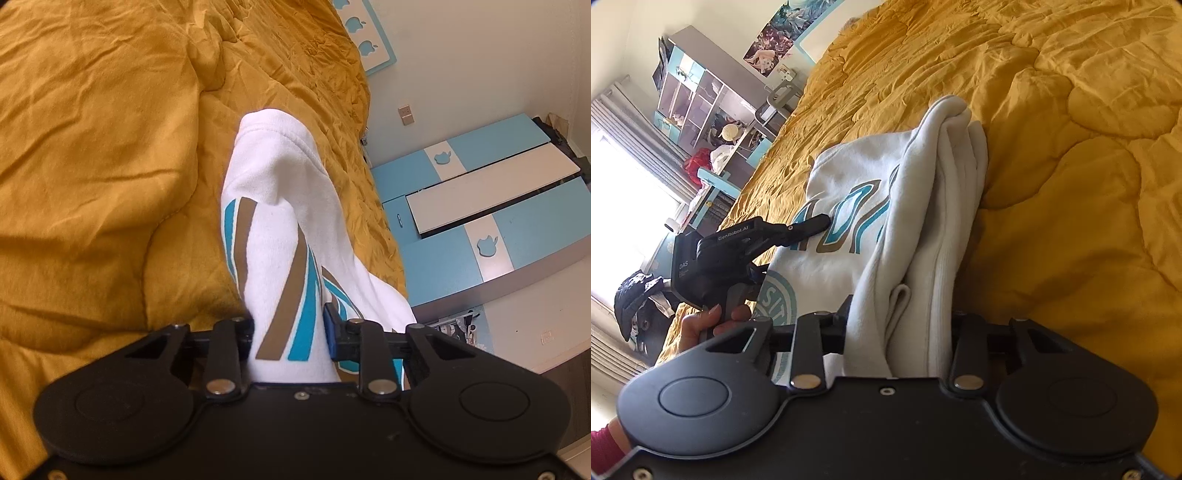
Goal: Fold small clothes
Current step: 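Fold the held edge over the body with the left gripper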
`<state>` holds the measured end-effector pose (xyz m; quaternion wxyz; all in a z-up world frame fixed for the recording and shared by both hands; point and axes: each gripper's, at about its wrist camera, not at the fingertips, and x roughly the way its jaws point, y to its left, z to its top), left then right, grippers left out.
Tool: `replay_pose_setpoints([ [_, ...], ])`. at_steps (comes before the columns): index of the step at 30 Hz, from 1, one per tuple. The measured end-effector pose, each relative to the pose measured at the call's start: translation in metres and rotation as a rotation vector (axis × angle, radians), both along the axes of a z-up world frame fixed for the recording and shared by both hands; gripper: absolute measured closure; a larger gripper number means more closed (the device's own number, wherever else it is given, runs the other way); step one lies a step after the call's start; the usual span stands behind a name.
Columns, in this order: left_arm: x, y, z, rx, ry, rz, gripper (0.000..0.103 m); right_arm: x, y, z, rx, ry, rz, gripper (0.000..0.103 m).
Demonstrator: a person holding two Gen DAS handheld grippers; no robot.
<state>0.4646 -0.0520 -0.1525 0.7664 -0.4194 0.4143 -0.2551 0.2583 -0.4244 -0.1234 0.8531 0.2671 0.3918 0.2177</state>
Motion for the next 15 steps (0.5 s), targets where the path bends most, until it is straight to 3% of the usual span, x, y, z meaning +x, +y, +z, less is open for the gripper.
replay_pose_setpoints([
  [9,0.0,0.001,0.006,-0.008,-0.004,-0.002,0.089,-0.002,0.003,0.004,-0.004,-0.004,-0.019,0.069],
  [15,-0.006,0.002,0.04,-0.018,-0.056,-0.023,0.092,-0.007,0.004,0.018,0.012,-0.021,-0.033,0.071],
])
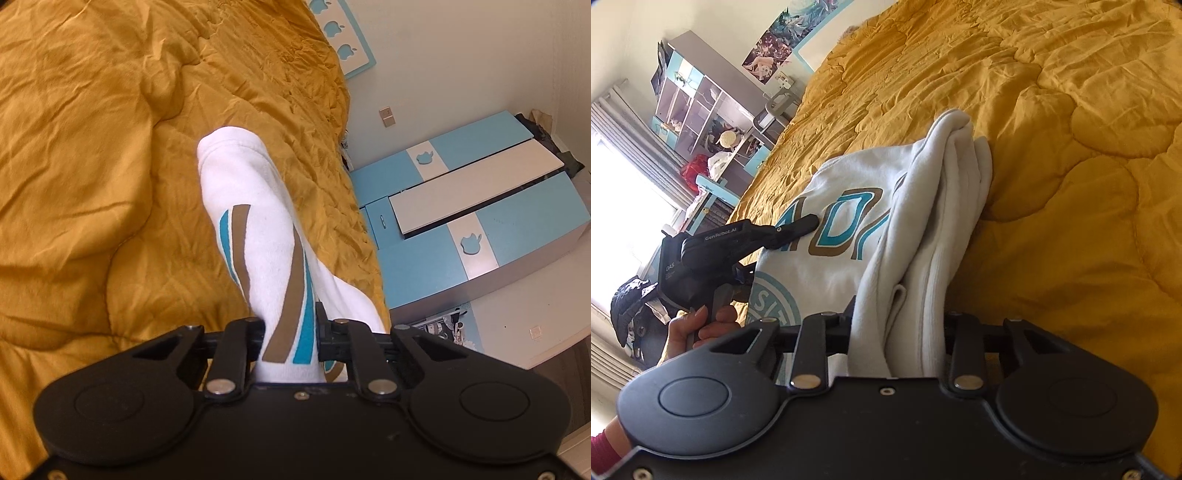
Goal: Fold small clothes
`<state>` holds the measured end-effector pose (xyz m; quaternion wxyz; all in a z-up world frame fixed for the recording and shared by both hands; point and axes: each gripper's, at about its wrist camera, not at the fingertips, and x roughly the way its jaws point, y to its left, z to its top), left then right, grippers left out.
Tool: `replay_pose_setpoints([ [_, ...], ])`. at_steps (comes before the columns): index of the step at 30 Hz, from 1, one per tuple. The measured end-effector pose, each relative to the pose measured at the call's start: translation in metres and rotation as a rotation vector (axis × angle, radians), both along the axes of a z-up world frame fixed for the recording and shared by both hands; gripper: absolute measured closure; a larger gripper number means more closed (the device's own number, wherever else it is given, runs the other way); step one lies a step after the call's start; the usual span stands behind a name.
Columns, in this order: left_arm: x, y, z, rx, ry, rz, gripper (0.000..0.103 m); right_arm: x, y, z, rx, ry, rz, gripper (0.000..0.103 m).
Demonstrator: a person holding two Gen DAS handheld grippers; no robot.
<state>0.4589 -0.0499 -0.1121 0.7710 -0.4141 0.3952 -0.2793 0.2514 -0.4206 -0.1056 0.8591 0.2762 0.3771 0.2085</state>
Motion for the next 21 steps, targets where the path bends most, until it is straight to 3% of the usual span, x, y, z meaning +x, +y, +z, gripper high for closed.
replay_pose_setpoints([
  [6,-0.022,0.031,0.059,0.03,-0.074,0.0,0.092,-0.004,0.026,0.035,0.07,-0.057,0.069,0.073],
  [14,-0.088,0.155,0.131,0.074,-0.158,0.14,0.092,0.009,0.136,0.085,0.079,-0.161,0.257,0.073],
  [18,-0.117,0.215,0.138,0.103,-0.153,0.217,0.092,0.022,0.193,0.09,0.101,-0.162,0.34,0.072],
  [21,-0.131,0.258,0.108,0.108,-0.085,0.269,0.092,0.034,0.23,0.072,0.102,-0.1,0.391,0.072],
])
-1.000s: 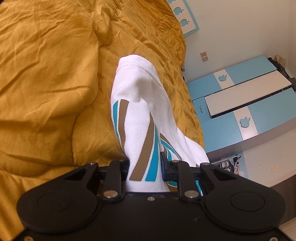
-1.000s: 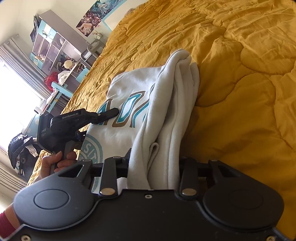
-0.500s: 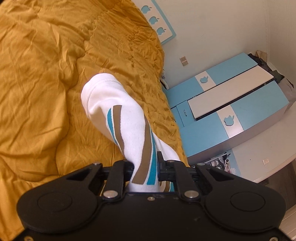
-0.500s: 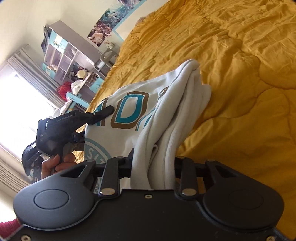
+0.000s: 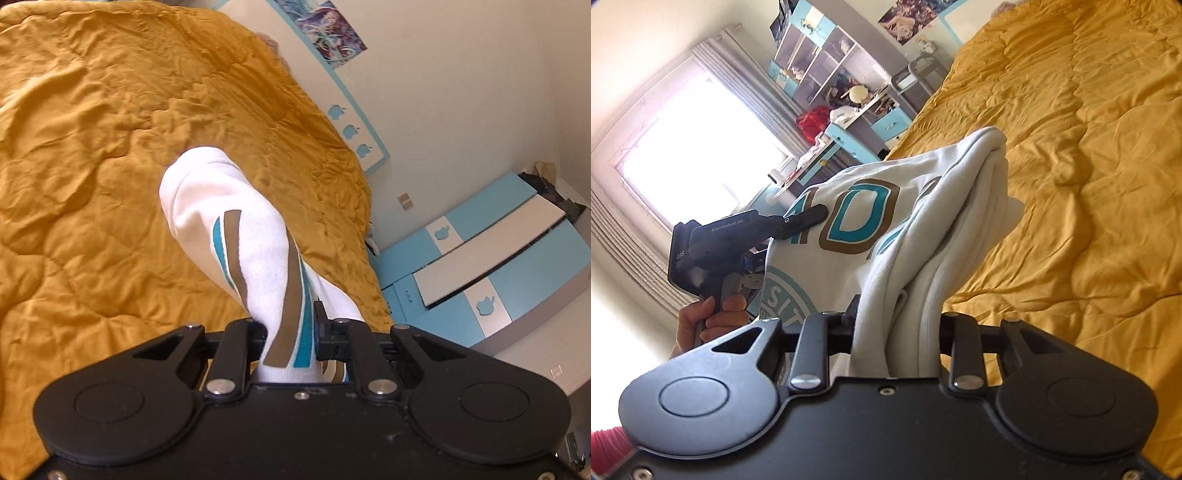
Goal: Fold small clothes
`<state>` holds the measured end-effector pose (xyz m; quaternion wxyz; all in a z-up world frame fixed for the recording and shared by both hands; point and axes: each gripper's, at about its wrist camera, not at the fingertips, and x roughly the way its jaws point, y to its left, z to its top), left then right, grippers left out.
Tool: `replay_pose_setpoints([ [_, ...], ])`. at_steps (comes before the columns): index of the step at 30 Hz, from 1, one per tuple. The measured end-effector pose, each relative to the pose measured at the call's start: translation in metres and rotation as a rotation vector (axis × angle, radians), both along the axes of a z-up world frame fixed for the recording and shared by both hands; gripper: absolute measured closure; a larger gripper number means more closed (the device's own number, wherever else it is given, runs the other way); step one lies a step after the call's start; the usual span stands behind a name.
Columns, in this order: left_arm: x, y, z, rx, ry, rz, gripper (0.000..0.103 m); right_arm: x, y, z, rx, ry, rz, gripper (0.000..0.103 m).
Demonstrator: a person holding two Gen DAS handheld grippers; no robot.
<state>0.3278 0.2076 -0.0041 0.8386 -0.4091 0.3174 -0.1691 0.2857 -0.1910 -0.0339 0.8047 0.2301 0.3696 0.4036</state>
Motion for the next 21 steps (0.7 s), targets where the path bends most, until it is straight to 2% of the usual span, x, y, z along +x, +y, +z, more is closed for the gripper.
replay_pose_setpoints([
  [6,-0.005,0.049,-0.109,-0.06,0.206,0.066,0.091,0.023,0.054,-0.078,-0.151,0.192,0.032,0.073],
  [7,-0.008,0.056,-0.126,-0.077,0.225,0.085,0.09,0.022,0.056,-0.087,-0.165,0.205,0.026,0.073],
  [9,-0.014,0.068,-0.147,-0.171,0.215,0.087,0.087,0.022,0.049,-0.095,-0.12,0.223,0.01,0.072],
  [11,-0.018,0.074,-0.153,-0.22,0.197,0.071,0.086,0.023,0.04,-0.098,-0.085,0.243,0.005,0.067],
  [12,-0.019,0.076,-0.153,-0.233,0.19,0.057,0.084,0.019,0.035,-0.098,-0.08,0.247,-0.001,0.058],
  [13,-0.021,0.079,-0.151,-0.242,0.185,0.038,0.078,0.015,0.031,-0.096,-0.076,0.25,-0.008,0.056],
  [16,-0.026,0.089,-0.139,-0.218,0.163,0.005,0.068,-0.002,0.01,-0.092,-0.053,0.252,-0.02,0.049],
  [18,-0.031,0.099,-0.132,-0.195,0.149,0.009,0.065,-0.018,-0.007,-0.088,-0.038,0.226,-0.03,0.042],
  [21,-0.03,0.109,-0.13,-0.206,0.155,0.038,0.064,-0.033,-0.025,-0.089,-0.02,0.207,-0.027,0.038],
])
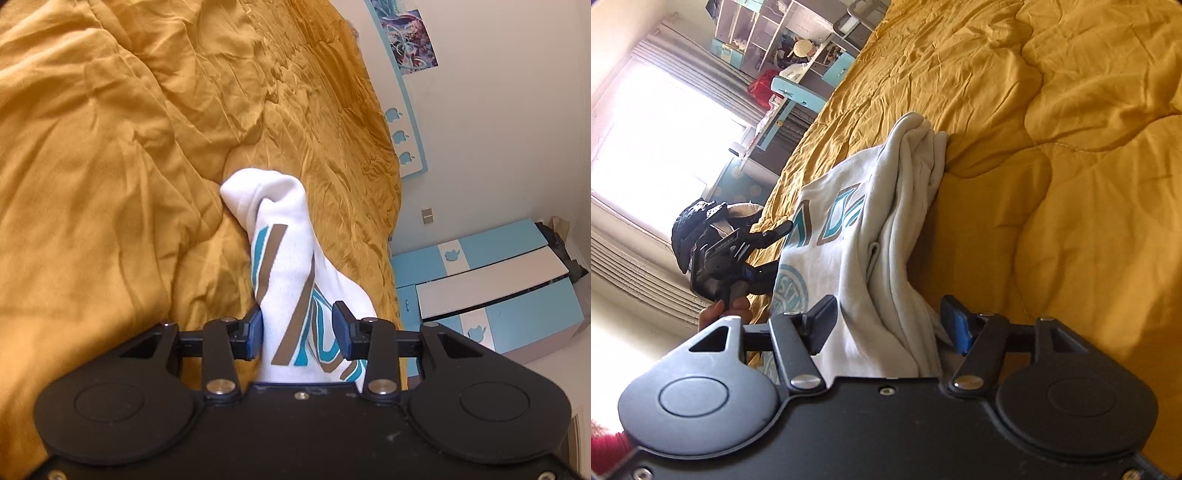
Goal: Fold small clothes
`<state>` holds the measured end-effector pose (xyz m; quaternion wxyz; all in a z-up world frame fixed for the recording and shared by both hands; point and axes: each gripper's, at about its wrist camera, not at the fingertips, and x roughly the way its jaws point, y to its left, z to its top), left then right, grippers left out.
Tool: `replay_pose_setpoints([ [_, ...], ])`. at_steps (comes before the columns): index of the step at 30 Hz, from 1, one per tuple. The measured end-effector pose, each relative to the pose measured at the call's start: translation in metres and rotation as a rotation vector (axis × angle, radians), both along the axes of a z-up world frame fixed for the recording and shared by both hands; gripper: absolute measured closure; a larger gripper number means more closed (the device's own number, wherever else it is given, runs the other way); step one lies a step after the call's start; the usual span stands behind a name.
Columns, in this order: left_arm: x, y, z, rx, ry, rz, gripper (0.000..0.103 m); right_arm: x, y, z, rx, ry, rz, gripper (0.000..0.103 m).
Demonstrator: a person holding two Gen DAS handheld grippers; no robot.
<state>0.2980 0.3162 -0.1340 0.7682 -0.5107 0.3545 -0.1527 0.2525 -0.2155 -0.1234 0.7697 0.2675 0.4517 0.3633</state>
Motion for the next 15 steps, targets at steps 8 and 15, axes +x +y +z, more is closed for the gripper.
replay_pose_setpoints([
  [8,0.048,0.002,-0.022,-0.142,0.06,0.154,0.06,0.003,0.011,-0.012,-0.041,0.034,0.036,0.038],
  [15,0.055,-0.01,0.018,0.005,-0.239,0.165,0.094,-0.007,0.007,0.006,-0.026,0.025,0.024,0.078],
])
